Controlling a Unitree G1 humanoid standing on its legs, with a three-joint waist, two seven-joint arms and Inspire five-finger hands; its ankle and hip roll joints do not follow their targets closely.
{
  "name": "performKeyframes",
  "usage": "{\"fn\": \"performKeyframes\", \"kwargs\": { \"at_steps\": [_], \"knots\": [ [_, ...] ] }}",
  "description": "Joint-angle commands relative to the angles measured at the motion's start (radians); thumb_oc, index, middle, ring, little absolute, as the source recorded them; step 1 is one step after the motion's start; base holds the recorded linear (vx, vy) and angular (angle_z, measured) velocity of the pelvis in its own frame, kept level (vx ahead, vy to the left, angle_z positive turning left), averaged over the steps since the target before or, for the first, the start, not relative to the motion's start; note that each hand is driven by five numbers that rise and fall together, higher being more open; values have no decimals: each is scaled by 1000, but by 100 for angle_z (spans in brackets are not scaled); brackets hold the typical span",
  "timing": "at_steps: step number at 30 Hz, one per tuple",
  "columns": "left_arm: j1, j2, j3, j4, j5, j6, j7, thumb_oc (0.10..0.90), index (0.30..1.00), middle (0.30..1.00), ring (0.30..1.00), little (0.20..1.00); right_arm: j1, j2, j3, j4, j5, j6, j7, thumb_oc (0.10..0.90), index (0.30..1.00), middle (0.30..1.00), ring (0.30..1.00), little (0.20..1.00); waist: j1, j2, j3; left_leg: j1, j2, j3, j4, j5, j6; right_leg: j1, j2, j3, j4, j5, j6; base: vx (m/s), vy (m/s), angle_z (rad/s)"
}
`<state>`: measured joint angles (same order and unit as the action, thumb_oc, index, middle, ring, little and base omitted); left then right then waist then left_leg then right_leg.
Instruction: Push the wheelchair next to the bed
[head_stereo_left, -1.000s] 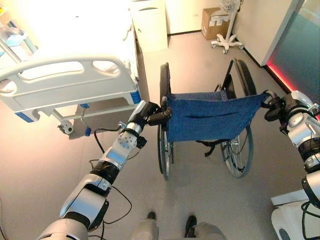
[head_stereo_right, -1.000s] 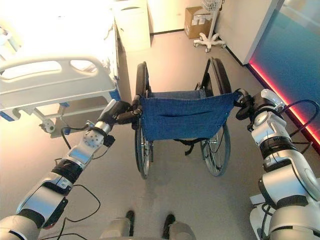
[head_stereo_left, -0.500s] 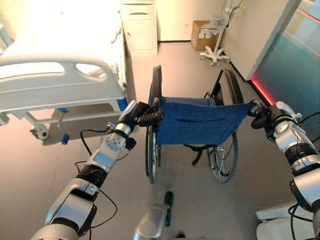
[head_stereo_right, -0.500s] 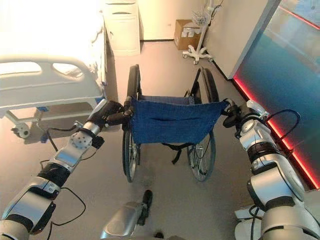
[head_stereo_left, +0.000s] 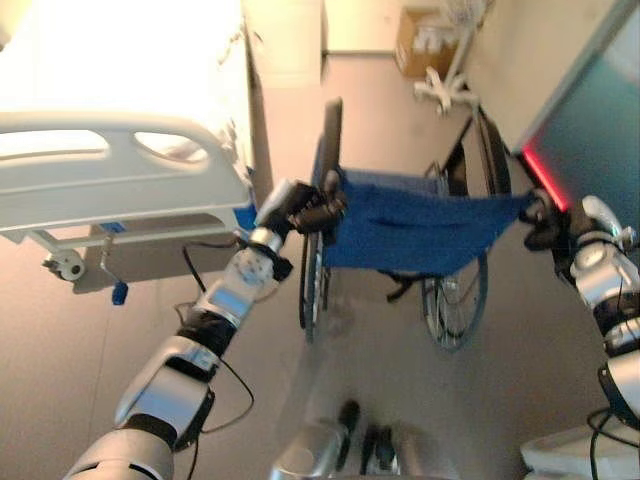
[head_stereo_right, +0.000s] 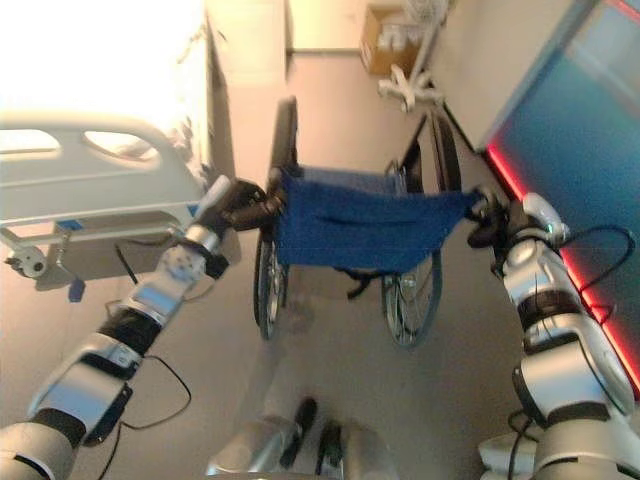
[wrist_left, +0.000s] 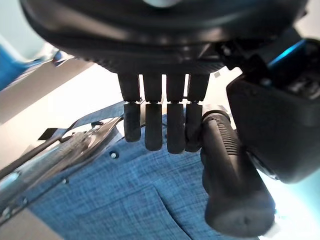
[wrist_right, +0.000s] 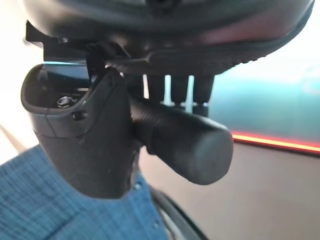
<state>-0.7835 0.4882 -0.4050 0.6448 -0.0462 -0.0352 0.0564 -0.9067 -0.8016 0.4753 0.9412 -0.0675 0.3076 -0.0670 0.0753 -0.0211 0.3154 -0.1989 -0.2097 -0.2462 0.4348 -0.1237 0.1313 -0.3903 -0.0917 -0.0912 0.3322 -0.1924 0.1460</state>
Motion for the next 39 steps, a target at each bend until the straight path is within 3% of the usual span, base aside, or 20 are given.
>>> {"fn": "performKeyframes", "kwargs": {
  "at_steps": [1, 2, 5, 8, 9, 10, 11, 12, 19, 23, 25, 27, 29, 31, 33, 35, 37, 39],
  "knots": [
    [165, 49, -81, 112, 57, 160, -2, 400, 300, 300, 300, 300, -60, 141, 168, -174, -74, -124, 134, 400, 300, 300, 300, 300, 14, -52, 58, 102, 42, 75, -99, -111, -25, 39, -59, 24, -262, 319, 1, 610, -284, 64],
    [159, 43, -81, 105, 63, 171, -10, 400, 300, 300, 300, 300, -66, 130, 167, -188, -69, -91, 153, 400, 300, 300, 300, 300, 6, -56, 52, 124, 43, 63, -98, -129, -32, 46, -68, 34, -321, 329, 9, 696, -356, 92],
    [162, 36, -74, 97, 90, 185, -34, 400, 300, 300, 300, 300, -71, 107, 170, -194, -52, -61, 177, 400, 300, 300, 300, 300, -10, -66, 37, 141, 51, 40, -90, -152, -41, 82, -46, 96, -288, 316, 11, 523, -318, 69],
    [145, 34, -78, 124, 52, 185, -34, 400, 300, 300, 300, 300, -78, 106, 166, -181, -42, -65, 192, 400, 300, 300, 300, 300, -24, -61, 22, 194, 124, 42, -88, -177, -81, 72, -62, 76, -139, 308, 5, 477, -286, 70],
    [140, 37, -76, 125, 48, 197, -26, 400, 300, 300, 300, 300, -79, 105, 162, -204, -77, -68, 214, 400, 300, 300, 300, 300, -41, -61, 20, 224, 192, 80, -109, -143, -120, 62, -90, 32, -106, 309, -4, 283, -125, 60],
    [140, 36, -76, 125, 48, 197, -26, 400, 300, 300, 300, 300, -79, 105, 163, -204, -78, -68, 215, 400, 300, 300, 300, 300, -40, -59, 20, 226, 193, 80, -110, -143, -120, 64, -88, 32, -106, 308, -5, 253, -118, 81],
    [142, 35, -77, 121, 40, 197, -18, 400, 300, 300, 300, 300, -77, 96, 163, -211, -76, -73, 213, 400, 300, 300, 300, 300, -48, -55, 22, 232, 224, 97, -117, -116, -131, 68, -87, 19, -103, 301, -13, 328, -199, 64],
    [145, 33, -72, 109, 29, 196, -3, 400, 300, 300, 300, 300, -77, 82, 158, -223, -79, -89, 212, 400, 300, 300, 300, 300, -58, -47, 29, 245, 271, 115, -132, -50, -148, 83, -78, -7, -102, 284, -32, 341, -216, 63],
    [135, 20, -68, 120, 2, 184, 32, 400, 300, 300, 300, 300, -100, 65, 182, -245, -78, -129, 190, 400, 300, 300, 300, 300, -80, -20, 34, 253, 315, 130, -137, 65, -179, 117, -37, -52, -69, 203, -88, 271, -171, 29],
    [164, -4, -67, 137, 22, 162, 21, 400, 300, 300, 300, 300, -64, 70, 172, -250, -83, -115, 192, 400, 300, 300, 300, 300, -104, -12, -2, 302, 363, 161, -102, 199, -212, 167, -22, -87, -92, 179, -120, 314, -110, 14],
    [170, -14, -70, 152, 25, 133, 20, 400, 300, 300, 300, 300, -36, 88, 165, -213, -61, -96, 173, 400, 300, 300, 300, 300, -99, -18, -11, 272, 361, 188, -18, 228, -212, 229, -8, -97, -109, 156, -142, 379, -160, 18],
    [170, -19, -71, 151, 39, 129, 13, 400, 300, 300, 300, 300, -17, 103, 154, -201, -54, -79, 166, 400, 300, 300, 300, 300, -90, -25, -7, 232, 338, 191, -8, 220, -203, 269, -1, -89, -126, 153, -144, 311, -125, 11],
    [179, -31, -73, 139, 53, 123, 25, 400, 300, 300, 300, 300, -3, 137, 154, -187, -57, -46, 138, 400, 300, 300, 300, 300, -56, -27, 19, 132, 269, 201, -39, 179, -172, 344, 28, -50, -156, 145, -139, 379, -92, 10],
    [182, -34, -73, 113, 45, 134, 41, 400, 300, 300, 300, 300, 4, 161, 150, -190, -59, -15, 129, 400, 300, 300, 300, 300, -24, -17, 46, 31, 216, 229, -74, 178, -169, 410, 61, -29, -171, 125, -140, 368, -21, -8],
    [186, -30, -79, 103, 22, 139, 58, 400, 300, 300, 300, 300, 22, 181, 149, -198, -81, -8, 127, 400, 300, 300, 300, 300, 14, 14, 69, -90, 174, 245, -149, 269, -189, 482, 118, 4, -180, 96, -153, 511, 51, -49],
    [199, -18, -73, 91, 4, 146, 55, 400, 300, 300, 300, 300, 9, 186, 158, -199, -98, -29, 147, 400, 300, 300, 300, 300, 58, 39, 77, -149, 150, 231, -261, 354, -207, 544, 160, 51, -192, 76, -158, 629, 126, -53],
    [207, -7, -58, 85, -10, 145, 50, 400, 300, 300, 300, 300, -27, 170, 168, -187, -113, -81, 181, 400, 300, 300, 300, 300, 89, 51, 75, -148, 148, 243, -371, 340, -198, 584, 175, 88, -179, 40, -155, 524, 224, -101],
    [203, 0, -50, 85, -16, 145, 43, 400, 300, 300, 300, 300, -49, 158, 167, -172, -120, -115, 197, 400, 300, 300, 300, 300, 95, 57, 71, -152, 160, 266, -341, 328, -194, 589, 173, 83, -154, 15, -156, 308, 219, -109]
  ]
}}
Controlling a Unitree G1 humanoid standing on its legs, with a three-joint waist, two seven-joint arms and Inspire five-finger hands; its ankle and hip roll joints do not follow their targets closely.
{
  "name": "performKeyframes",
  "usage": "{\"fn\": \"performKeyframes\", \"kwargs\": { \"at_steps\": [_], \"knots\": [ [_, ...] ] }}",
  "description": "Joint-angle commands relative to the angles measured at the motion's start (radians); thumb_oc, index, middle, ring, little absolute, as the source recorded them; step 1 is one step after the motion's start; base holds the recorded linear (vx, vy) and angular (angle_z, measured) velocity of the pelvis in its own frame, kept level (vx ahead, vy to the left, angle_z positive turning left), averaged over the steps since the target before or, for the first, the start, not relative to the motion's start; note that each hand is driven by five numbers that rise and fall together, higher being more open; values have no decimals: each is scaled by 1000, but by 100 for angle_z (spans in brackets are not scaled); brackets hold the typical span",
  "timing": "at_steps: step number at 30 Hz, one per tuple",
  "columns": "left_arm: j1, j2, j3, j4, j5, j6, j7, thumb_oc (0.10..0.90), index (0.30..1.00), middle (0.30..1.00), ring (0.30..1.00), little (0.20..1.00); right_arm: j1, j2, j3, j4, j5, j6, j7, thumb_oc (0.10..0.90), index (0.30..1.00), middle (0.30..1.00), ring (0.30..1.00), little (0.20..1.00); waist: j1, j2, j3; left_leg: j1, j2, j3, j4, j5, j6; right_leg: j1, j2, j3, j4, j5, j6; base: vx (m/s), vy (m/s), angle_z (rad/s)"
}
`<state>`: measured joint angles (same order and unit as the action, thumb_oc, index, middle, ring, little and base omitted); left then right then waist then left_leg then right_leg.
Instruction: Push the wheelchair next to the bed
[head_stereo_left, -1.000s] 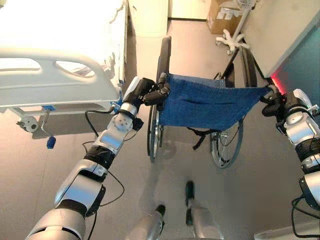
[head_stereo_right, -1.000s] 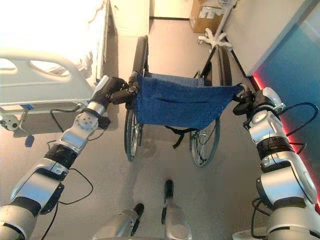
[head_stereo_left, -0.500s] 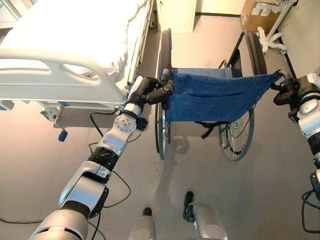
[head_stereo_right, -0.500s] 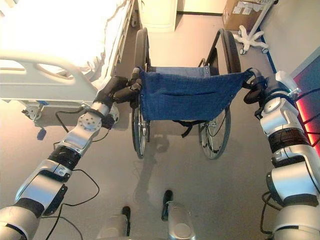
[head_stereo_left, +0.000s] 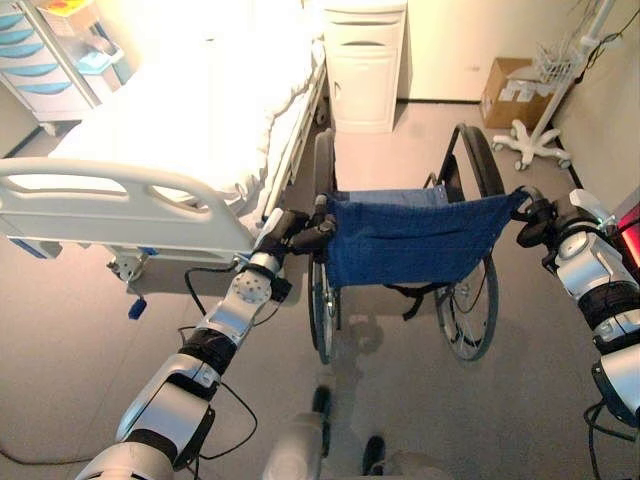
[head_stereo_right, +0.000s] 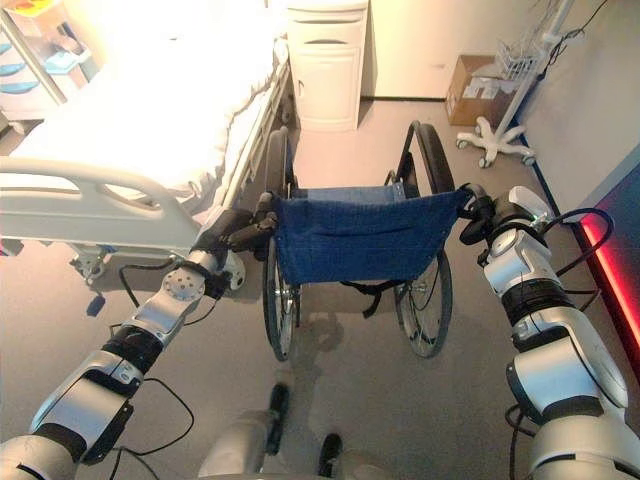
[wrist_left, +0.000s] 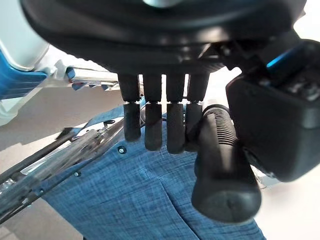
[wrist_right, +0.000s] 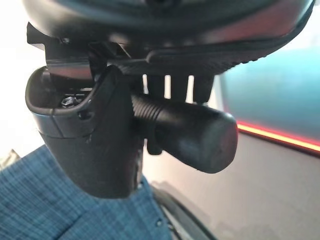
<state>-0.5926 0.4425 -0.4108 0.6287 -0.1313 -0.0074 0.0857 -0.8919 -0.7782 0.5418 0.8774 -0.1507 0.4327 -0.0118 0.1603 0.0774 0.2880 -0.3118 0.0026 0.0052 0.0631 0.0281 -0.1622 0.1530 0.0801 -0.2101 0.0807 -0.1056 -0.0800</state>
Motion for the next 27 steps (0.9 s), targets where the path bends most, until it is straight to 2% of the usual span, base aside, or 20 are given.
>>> {"fn": "performKeyframes", "kwargs": {
  "at_steps": [1, 4, 5, 6, 7, 8, 10, 11, 12, 14, 16, 18, 19, 20, 22, 23, 24, 25, 27],
  "knots": [
    [8, 50, -40, 108, 60, 113, 11, 400, 300, 300, 300, 300, -71, 130, 102, -98, -42, -263, 146, 400, 300, 300, 300, 300, 12, -43, 92, -34, -50, 32, 51, 140, 116, 46, -8, 199, 123, -86, 74, 410, 275, -92],
    [2, 52, -43, 147, 55, 117, -13, 400, 300, 300, 300, 300, -49, 132, 92, -74, -33, -329, 139, 400, 300, 300, 300, 300, 25, -77, 62, -55, -58, 47, 198, 31, 164, 82, -47, 184, 174, -118, 82, 490, 236, -34],
    [1, 53, -49, 155, 70, 114, -27, 400, 300, 300, 300, 300, -40, 131, 90, -75, -33, -332, 138, 400, 300, 300, 300, 300, 33, -93, 57, -59, -57, 53, 242, 5, 165, 94, -62, 168, 168, -109, 91, 552, 209, 17],
    [-3, 54, -55, 155, 78, 120, -28, 400, 300, 300, 300, 300, -30, 138, 91, -69, -28, -342, 130, 400, 300, 300, 300, 300, 44, -106, 52, -41, -55, 53, 256, -24, 182, 90, -96, 137, 192, -88, 113, 512, 184, 25],
    [-5, 55, -53, 155, 86, 125, -27, 400, 300, 300, 300, 300, -26, 148, 87, -54, -30, -362, 124, 400, 300, 300, 300, 300, 55, -117, 47, -29, -60, 48, 255, -34, 192, 90, -124, 119, 215, -56, 140, 336, 128, 26],
    [-8, 57, -51, 158, 89, 123, -25, 400, 300, 300, 300, 300, -25, 152, 86, -50, -31, -370, 119, 400, 300, 300, 300, 300, 60, -120, 45, -27, -60, 48, 254, -35, 196, 90, -134, 112, 226, -40, 151, 225, 85, 17],
    [-19, 62, -51, 162, 96, 121, -14, 400, 300, 300, 300, 300, -29, 167, 87, -34, -41, -398, 92, 400, 300, 300, 300, 300, 78, -135, 36, -16, -63, 42, 230, -35, 214, 87, -175, 89, 277, 36, 196, 241, 125, 13],
    [-17, 52, -59, 161, 102, 118, 3, 400, 300, 300, 300, 300, -25, 172, 84, -21, -42, -416, 82, 400, 300, 300, 300, 300, 82, -134, 28, -7, -68, 34, 209, -35, 223, 77, -185, 90, 321, 68, 204, 357, 209, 1],
    [-8, 39, -68, 159, 109, 113, 21, 400, 300, 300, 300, 300, -15, 173, 79, -1, -46, -444, 74, 400, 300, 300, 300, 300, 82, -131, 15, 4, -77, 19, 191, -36, 236, 65, -181, 107, 385, 103, 209, 380, 202, -10],
    [9, 32, -76, 153, 111, 102, 40, 400, 300, 300, 300, 300, 10, 169, 75, 9, -40, -460, 59, 400, 300, 300, 300, 300, 73, -132, -1, 24, -92, -2, 174, -40, 249, 34, -164, 129, 438, 147, 216, 359, 126, -16],
    [38, 25, -66, 139, 109, 85, 66, 400, 300, 300, 300, 300, 50, 171, 70, 4, -41, -461, 47, 400, 300, 300, 300, 300, 58, -135, -15, 64, -107, -35, 164, -54, 257, -39, -180, 140, 427, 179, 215, 452, 30, -7],
    [49, 25, -60, 129, 96, 76, 82, 400, 300, 300, 300, 300, 63, 174, 74, -5, -35, -450, 36, 400, 300, 300, 300, 300, 46, -134, -12, 84, -109, -50, 169, -62, 257, -84, -189, 138, 383, 168, 210, 345, -62, -21],
    [58, 32, -49, 120, 81, 64, 84, 400, 300, 300, 300, 300, 66, 178, 76, -20, -34, -432, 29, 400, 300, 300, 300, 300, 26, -122, 2, 128, -103, -75, 159, -75, 256, -196, -199, 134, 365, 178, 206, 244, -86, -54],
    [59, 37, -46, 114, 74, 61, 85, 400, 300, 300, 300, 300, 63, 180, 77, -29, -33, -419, 27, 400, 300, 300, 300, 300, 16, -116, 12, 141, -100, -86, 161, -84, 257, -254, -202, 135, 367, 179, 204, 261, -116, -78],
    [60, 51, -35, 95, 60, 50, 81, 400, 300, 300, 300, 300, 54, 182, 81, -58, -25, -375, 22, 400, 300, 300, 300, 300, -17, -114, 45, 173, -109, -111, 183, -124, 266, -411, -211, 145, 338, 216, 199, 347, -187, -61],
    [55, 66, -28, 76, 52, 37, 54, 400, 300, 300, 300, 300, 41, 172, 79, -97, -21, -311, 28, 400, 300, 300, 300, 300, -50, -136, 74, 201, -143, -135, 225, -182, 272, -502, -233, 151, 189, 238, 206, 607, -322, -24],
    [47, 69, -29, 72, 48, 35, 37, 400, 300, 300, 300, 300, 30, 162, 75, -113, -19, -280, 41, 400, 300, 300, 300, 300, -68, -141, 82, 232, -147, -155, 238, -214, 267, -514, -246, 148, 80, 242, 215, 588, -309, 4],
    [44, 69, -29, 70, 47, 35, 31, 400, 300, 300, 300, 300, 26, 157, 77, -117, -17, -270, 45, 400, 300, 300, 300, 300, -73, -137, 85, 246, -141, -164, 238, -224, 264, -513, -245, 147, 49, 244, 218, 486, -247, 99],
    [16, 66, -36, 55, 50, 42, 4, 400, 300, 300, 300, 300, -10, 140, 76, -139, -19, -205, 77, 400, 300, 300, 300, 300, -94, -136, 89, 285, -122, -192, 240, -254, 247, -526, -249, 175, -50, 254, 232, 470, -311, 162]
  ]
}}
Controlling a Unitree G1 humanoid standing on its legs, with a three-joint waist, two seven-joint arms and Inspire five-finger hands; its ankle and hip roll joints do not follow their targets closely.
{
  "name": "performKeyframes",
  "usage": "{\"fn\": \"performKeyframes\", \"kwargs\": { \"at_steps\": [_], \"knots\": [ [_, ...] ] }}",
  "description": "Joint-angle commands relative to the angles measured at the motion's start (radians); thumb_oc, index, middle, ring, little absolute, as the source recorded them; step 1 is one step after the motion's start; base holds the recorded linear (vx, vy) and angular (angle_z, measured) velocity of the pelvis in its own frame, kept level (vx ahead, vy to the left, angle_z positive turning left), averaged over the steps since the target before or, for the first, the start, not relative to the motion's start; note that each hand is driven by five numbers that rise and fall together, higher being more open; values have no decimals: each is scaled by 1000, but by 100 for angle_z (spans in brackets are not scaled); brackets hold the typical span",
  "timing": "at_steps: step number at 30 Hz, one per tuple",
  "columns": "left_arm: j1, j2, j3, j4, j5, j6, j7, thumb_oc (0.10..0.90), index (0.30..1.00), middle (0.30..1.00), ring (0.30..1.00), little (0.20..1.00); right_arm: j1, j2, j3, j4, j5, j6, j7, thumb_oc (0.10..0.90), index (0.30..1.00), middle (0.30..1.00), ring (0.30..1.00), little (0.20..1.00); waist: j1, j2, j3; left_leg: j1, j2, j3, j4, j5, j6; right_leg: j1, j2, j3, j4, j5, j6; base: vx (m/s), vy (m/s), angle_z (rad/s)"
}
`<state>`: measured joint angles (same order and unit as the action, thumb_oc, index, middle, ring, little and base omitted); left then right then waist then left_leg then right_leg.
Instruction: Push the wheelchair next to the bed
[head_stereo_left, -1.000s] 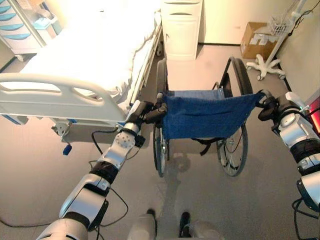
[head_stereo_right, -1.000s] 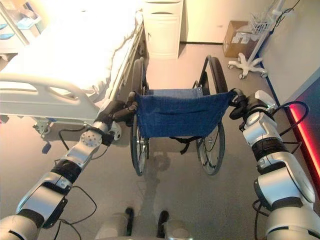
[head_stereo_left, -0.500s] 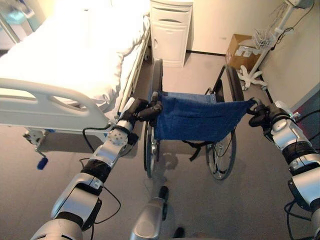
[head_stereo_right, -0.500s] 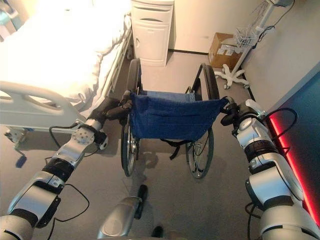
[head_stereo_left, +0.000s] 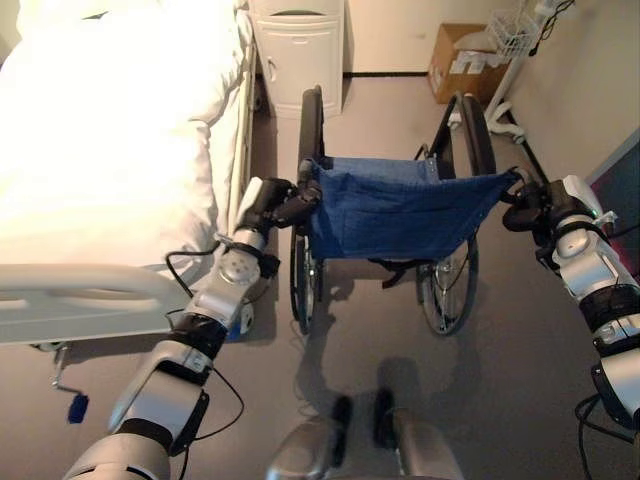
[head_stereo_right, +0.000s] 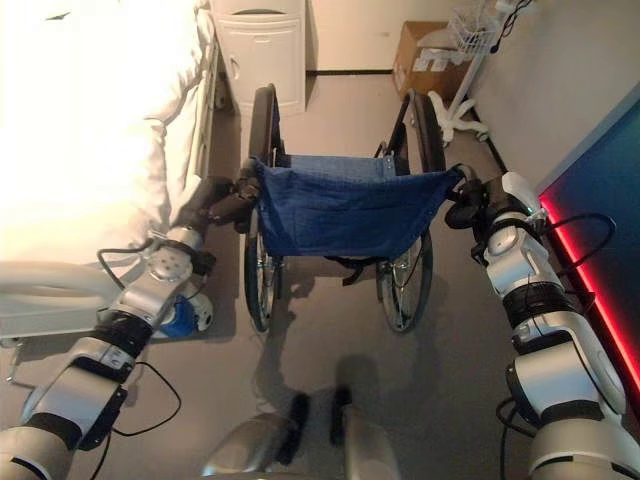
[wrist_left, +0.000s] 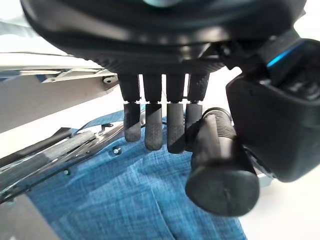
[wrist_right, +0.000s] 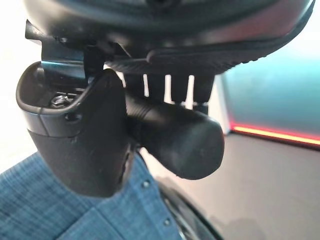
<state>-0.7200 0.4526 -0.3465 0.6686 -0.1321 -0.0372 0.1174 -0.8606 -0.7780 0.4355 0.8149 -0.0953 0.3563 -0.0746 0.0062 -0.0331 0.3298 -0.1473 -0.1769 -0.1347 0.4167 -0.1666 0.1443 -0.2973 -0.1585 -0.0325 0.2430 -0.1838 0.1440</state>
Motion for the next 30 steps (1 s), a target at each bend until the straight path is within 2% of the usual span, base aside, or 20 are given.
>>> {"fn": "performKeyframes", "kwargs": {
  "at_steps": [1, 2, 3, 4, 6, 8, 10, 11, 16, 18, 20, 21, 22, 24, 25, 26, 28, 30],
  "knots": [
    [128, 57, -101, 12, 70, 74, -38, 400, 300, 300, 300, 300, -57, 133, 185, -99, -70, -94, 146, 400, 300, 300, 300, 300, 57, -33, 48, 128, 69, -57, -100, -80, -67, -72, -13, 6, -174, 336, 5, 337, -271, 103],
    [126, 57, -103, 11, 75, 73, -41, 400, 300, 300, 300, 300, -63, 127, 188, -101, -60, -85, 146, 400, 300, 300, 300, 300, 54, -37, 44, 125, 72, -58, -91, -87, -69, -63, -9, 16, -178, 323, 6, 421, -364, 74],
    [115, 55, -105, 12, 54, 79, -40, 400, 300, 300, 300, 300, -78, 123, 190, -86, -33, -78, 164, 400, 300, 300, 300, 300, 50, -57, 26, 110, 76, -55, -56, -109, -81, -12, -7, 29, -173, 305, 9, 429, -348, 104],
    [111, 55, -107, 14, 27, 86, -41, 400, 300, 300, 300, 300, -88, 130, 197, -85, -29, -69, 178, 400, 300, 300, 300, 300, 48, -64, 19, 118, 86, -55, -46, -123, -92, -9, -8, 34, -113, 313, 10, 459, -358, 106],
    [92, 59, -108, 17, 27, 104, -48, 400, 300, 300, 300, 300, -99, 121, 198, -85, -30, -71, 199, 400, 300, 300, 300, 300, 35, -60, 16, 164, 155, -32, -64, -125, -120, -27, -21, 8, -15, 315, 11, 356, -211, 88],
    [91, 52, -110, 30, 26, 105, -45, 400, 300, 300, 300, 300, -98, 110, 186, -64, -49, -104, 233, 400, 300, 300, 300, 300, 22, -50, 13, 226, 219, 10, -114, -92, -150, -10, -32, -31, -6, 312, 2, 397, -207, 59],
    [69, 44, -117, 46, 8, 104, -30, 400, 300, 300, 300, 300, -108, 88, 185, -40, -47, -145, 239, 400, 300, 300, 300, 300, -4, -31, -1, 260, 288, 45, -172, 7, -191, 14, -22, -67, -18, 289, -15, 329, -196, 41],
    [68, 44, -117, 47, 7, 104, -28, 400, 300, 300, 300, 300, -108, 88, 186, -40, -47, -147, 240, 400, 300, 300, 300, 300, -6, -30, -2, 261, 291, 46, -174, 11, -193, 16, -22, -70, -19, 288, -16, 280, -189, 48],
    [72, 25, -117, 82, -22, 97, -6, 400, 300, 300, 300, 300, -103, 89, 199, -23, -59, -206, 219, 400, 300, 300, 300, 300, -27, -13, -26, 280, 325, 48, -143, 164, -220, 62, 17, -110, -33, 236, -71, 297, -133, 27],
    [85, 15, -116, 97, -29, 94, -2, 400, 300, 300, 300, 300, -94, 91, 203, -19, -69, -225, 217, 400, 300, 300, 300, 300, -31, -17, -39, 278, 337, 51, -89, 223, -223, 90, 31, -114, -39, 217, -91, 379, -143, 10],
    [104, 1, -113, 107, -22, 97, -10, 400, 300, 300, 300, 300, -85, 102, 212, 3, -73, -248, 205, 400, 300, 300, 300, 300, -16, -27, -45, 236, 334, 57, -3, 271, -219, 158, 51, -122, -39, 180, -119, 441, -196, 19],
    [105, -1, -112, 108, -19, 99, -12, 400, 300, 300, 300, 300, -84, 103, 211, 6, -72, -249, 204, 400, 300, 300, 300, 300, -13, -28, -44, 223, 334, 59, 3, 274, -218, 169, 54, -121, -39, 175, -121, 467, -229, 14],
    [107, -12, -111, 110, 8, 102, -23, 400, 300, 300, 300, 300, -79, 112, 211, 9, -70, -248, 198, 400, 300, 300, 300, 300, 10, -32, -30, 150, 310, 58, 11, 266, -201, 223, 70, -106, -48, 157, -125, 360, -172, 7],
    [118, -20, -113, 105, 42, 95, -28, 400, 300, 300, 300, 300, -83, 126, 211, 13, -69, -235, 191, 400, 300, 300, 300, 300, 47, -29, -3, 88, 253, 74, -36, 218, -181, 289, 92, -93, -62, 140, -121, 403, -161, -4],
    [123, -22, -113, 101, 46, 94, -30, 400, 300, 300, 300, 300, -78, 131, 210, 12, -73, -233, 186, 400, 300, 300, 300, 300, 59, -24, 1, 58, 235, 83, -59, 222, -182, 307, 101, -100, -65, 132, -122, 395, -87, -21],
    [130, -25, -116, 98, 52, 92, -31, 400, 300, 300, 300, 300, -69, 138, 211, 7, -77, -229, 177, 400, 300, 300, 300, 300, 79, -10, 13, 5, 204, 94, -99, 240, -189, 343, 122, -103, -71, 117, -124, 381, -47, -33],
    [143, -13, -125, 93, 49, 86, -26, 400, 300, 300, 300, 300, -63, 149, 213, 3, -87, -231, 172, 400, 300, 300, 300, 300, 129, 23, 45, -119, 154, 116, -170, 327, -210, 415, 171, -87, -73, 81, -137, 451, -27, -33],
    [163, 2, -119, 86, 33, 82, -19, 400, 300, 300, 300, 300, -73, 143, 219, 10, -91, -249, 187, 400, 300, 300, 300, 300, 170, 54, 50, -159, 124, 111, -290, 385, -219, 467, 221, -49, -72, 46, -148, 476, 62, -49]
  ]
}}
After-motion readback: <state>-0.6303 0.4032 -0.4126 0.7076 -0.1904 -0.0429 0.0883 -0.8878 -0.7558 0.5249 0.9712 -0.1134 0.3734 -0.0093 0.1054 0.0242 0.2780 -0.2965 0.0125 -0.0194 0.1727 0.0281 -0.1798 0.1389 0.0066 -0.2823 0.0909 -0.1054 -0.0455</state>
